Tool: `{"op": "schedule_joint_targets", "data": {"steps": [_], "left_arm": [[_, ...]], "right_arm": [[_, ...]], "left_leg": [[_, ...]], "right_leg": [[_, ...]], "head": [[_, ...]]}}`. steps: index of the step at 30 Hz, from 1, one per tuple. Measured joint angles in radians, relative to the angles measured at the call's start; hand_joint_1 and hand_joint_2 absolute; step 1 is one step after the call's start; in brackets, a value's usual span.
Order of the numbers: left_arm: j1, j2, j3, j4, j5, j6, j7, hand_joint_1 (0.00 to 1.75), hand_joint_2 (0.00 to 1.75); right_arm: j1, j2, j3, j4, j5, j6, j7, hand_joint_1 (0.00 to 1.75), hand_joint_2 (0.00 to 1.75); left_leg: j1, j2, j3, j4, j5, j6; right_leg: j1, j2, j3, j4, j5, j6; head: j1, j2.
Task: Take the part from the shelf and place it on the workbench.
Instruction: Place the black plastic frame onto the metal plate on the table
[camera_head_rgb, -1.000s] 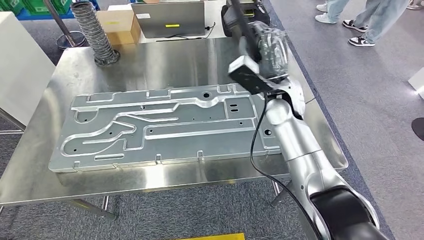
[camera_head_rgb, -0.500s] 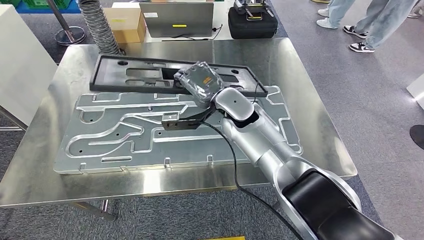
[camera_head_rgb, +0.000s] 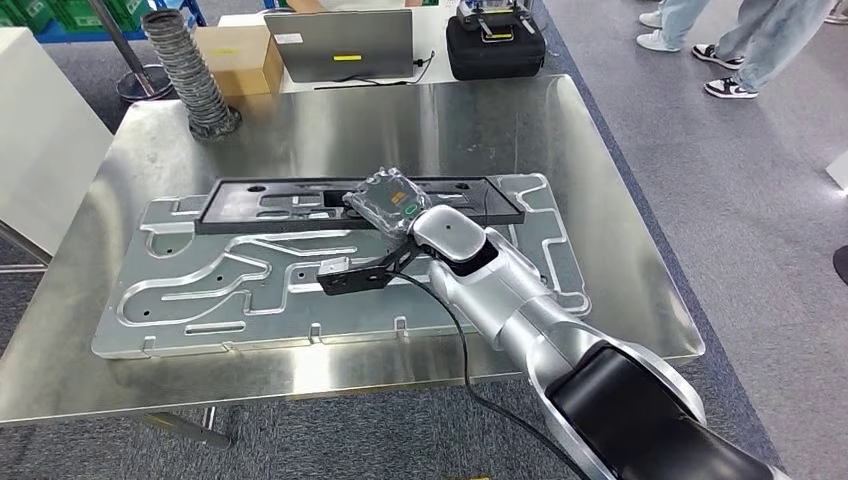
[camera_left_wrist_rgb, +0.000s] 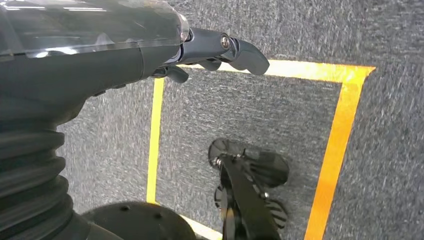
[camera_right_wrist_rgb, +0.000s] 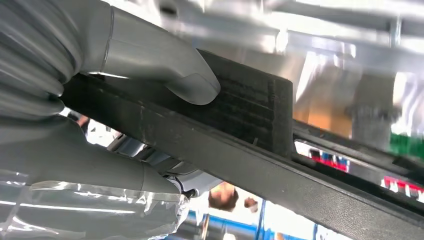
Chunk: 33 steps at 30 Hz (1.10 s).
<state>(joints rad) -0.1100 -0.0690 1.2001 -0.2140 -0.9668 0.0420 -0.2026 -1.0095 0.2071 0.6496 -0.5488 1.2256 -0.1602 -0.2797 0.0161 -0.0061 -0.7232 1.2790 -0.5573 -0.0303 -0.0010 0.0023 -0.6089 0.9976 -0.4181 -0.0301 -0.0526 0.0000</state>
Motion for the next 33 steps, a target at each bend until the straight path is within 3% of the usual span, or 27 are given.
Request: {"op": "schedule_joint_targets", "data": {"steps": [1,2,5,7,10,12,14,15,16,17,20,22,24,26,28,30,31,32,33], "left_arm": [[0.001,0.0,0.0,0.0,0.0,0.0,0.0,0.0,1.75],[0.002,0.0,0.0,0.0,-0.001,-0.001,-0.001,0.0,1.75],[0.0,0.002,0.0,0.0,-0.004,-0.003,-0.004,0.0,1.75],[-0.002,0.001,0.0,0.0,-0.006,-0.004,-0.006,0.0,1.75],[0.0,0.0,0.0,0.0,-0.008,-0.006,-0.01,0.0,1.75],[-0.002,0.001,-0.001,0.0,-0.01,-0.01,-0.015,0.0,1.75],[-0.004,0.001,-0.001,0.0,-0.011,-0.013,-0.019,0.0,1.75],[-0.004,0.001,-0.001,0.0,-0.011,-0.014,-0.02,0.0,1.75],[-0.003,0.001,-0.001,0.0,-0.011,-0.014,-0.02,0.0,1.75],[-0.002,0.001,-0.001,0.0,-0.012,-0.015,-0.021,0.0,1.75],[-0.004,-0.001,-0.001,0.001,-0.015,-0.015,-0.024,0.0,1.75],[-0.005,-0.003,-0.001,0.001,-0.017,-0.014,-0.026,0.0,1.75],[-0.005,-0.003,-0.002,0.001,-0.018,-0.013,-0.03,0.0,1.75],[-0.005,-0.001,-0.003,0.001,-0.021,-0.014,-0.035,0.0,1.75],[-0.004,0.0,-0.006,0.001,-0.025,-0.017,-0.038,0.0,1.75],[-0.003,0.0,-0.007,0.001,-0.028,-0.02,-0.038,0.0,1.75],[-0.002,0.001,-0.007,0.001,-0.029,-0.02,-0.038,0.0,1.75],[-0.002,0.002,-0.007,0.001,-0.031,-0.02,-0.038,0.0,1.75],[-0.002,0.003,-0.007,0.001,-0.031,-0.021,-0.038,0.0,1.31]], "right_arm": [[0.006,0.001,0.002,0.014,0.0,0.002,0.003,1.75,1.75],[0.012,0.001,0.004,0.026,0.0,0.002,0.005,1.75,1.75],[0.017,0.001,0.007,0.052,-0.001,0.004,0.011,1.75,1.75],[0.017,0.001,0.007,0.071,-0.002,0.005,0.017,1.75,1.75],[0.024,-0.002,0.008,0.098,-0.002,0.004,0.016,1.75,1.75],[0.028,-0.007,0.009,0.113,0.001,0.001,0.013,1.75,1.75],[0.038,-0.013,0.01,0.131,0.009,-0.003,0.011,1.75,1.75],[0.045,-0.016,0.011,0.139,0.012,-0.004,0.01,1.75,1.75],[0.052,-0.019,0.012,0.144,0.014,-0.006,0.009,1.75,1.75],[0.056,-0.021,0.012,0.149,0.015,-0.007,0.008,1.75,1.75],[0.053,-0.023,0.014,0.157,0.023,-0.006,0.007,1.75,1.75],[0.053,-0.025,0.017,0.162,0.032,-0.006,0.012,1.75,1.75],[0.054,-0.027,0.022,0.167,0.037,-0.01,0.017,1.75,1.75],[0.055,-0.029,0.026,0.172,0.041,-0.014,0.021,0.87,0.87],[0.059,-0.033,0.029,0.178,0.046,-0.017,0.024,0.0,0.0],[0.068,-0.038,0.031,0.186,0.048,-0.019,0.027,0.0,0.0],[0.072,-0.04,0.032,0.189,0.048,-0.019,0.028,0.0,0.0],[0.074,-0.042,0.032,0.191,0.047,-0.02,0.028,0.0,0.0],[0.074,-0.043,0.032,0.192,0.046,-0.021,0.028,0.0,0.0]], "left_leg": [[0.001,0.0,-0.008,0.01,0.007,-0.002],[0.003,0.0,0.003,-0.019,0.032,-0.003],[0.006,0.0,0.091,-0.204,0.118,-0.003],[0.004,-0.002,0.113,-0.248,0.12,0.007],[0.003,-0.002,0.113,-0.251,0.122,0.027],[0.005,-0.001,0.114,-0.254,0.125,0.037],[0.004,-0.001,0.115,-0.254,0.124,0.043],[0.003,-0.001,0.115,-0.254,0.123,0.044],[0.002,-0.001,0.116,-0.254,0.122,0.045],[0.001,-0.001,0.118,-0.254,0.122,0.045],[-0.005,-0.002,0.124,-0.254,0.118,0.044],[-0.007,-0.002,0.125,-0.255,0.116,0.038],[-0.007,-0.002,0.128,-0.259,0.116,0.027],[-0.007,-0.001,0.126,-0.245,0.103,0.017],[-0.005,0.0,0.088,-0.157,0.05,0.01],[-0.001,0.0,0.027,-0.026,-0.007,0.002],[0.001,0.001,0.01,0.01,-0.014,-0.001],[0.003,0.001,0.011,0.009,-0.002,-0.003],[0.005,0.001,0.033,-0.034,0.029,-0.006]], "right_leg": [[0.0,0.0,0.0,0.001,-0.001,0.001],[-0.001,0.001,0.0,0.004,-0.003,0.002],[-0.002,0.004,-0.002,0.021,-0.015,0.014],[0.001,0.006,-0.007,0.027,-0.018,0.023],[0.001,0.005,-0.011,0.034,-0.025,0.037],[-0.002,0.004,-0.039,0.098,-0.065,0.048],[-0.004,0.002,-0.105,0.237,-0.127,0.055],[-0.004,0.002,-0.136,0.297,-0.146,0.055],[-0.004,0.002,-0.152,0.325,-0.146,0.054],[-0.003,0.002,-0.148,0.311,-0.127,0.051],[0.005,0.002,-0.053,0.109,-0.028,0.028],[0.011,0.001,-0.017,0.032,-0.008,0.019],[0.011,0.001,-0.013,0.022,-0.007,0.015],[0.005,-0.001,-0.002,0.006,-0.001,0.008],[0.0,-0.004,0.006,-0.006,0.004,0.004],[0.0,-0.005,0.006,-0.006,0.004,0.002],[-0.001,-0.004,0.005,-0.005,0.004,0.002],[-0.002,-0.003,0.005,-0.003,0.004,0.003],[-0.003,-0.001,0.006,-0.001,0.002,0.005]], "head": [[0.0,0.0],[0.0,0.0],[0.0,0.0],[0.0,0.0],[0.0,0.0],[0.0,0.0],[0.0,0.0],[0.0,0.0],[0.0,0.0],[0.0,0.0],[0.0,0.0],[0.0,0.0],[0.0,0.0],[0.0,0.0],[0.0,0.0],[0.0,0.0],[0.0,0.0],[0.0,0.0],[0.0,0.0]]}}
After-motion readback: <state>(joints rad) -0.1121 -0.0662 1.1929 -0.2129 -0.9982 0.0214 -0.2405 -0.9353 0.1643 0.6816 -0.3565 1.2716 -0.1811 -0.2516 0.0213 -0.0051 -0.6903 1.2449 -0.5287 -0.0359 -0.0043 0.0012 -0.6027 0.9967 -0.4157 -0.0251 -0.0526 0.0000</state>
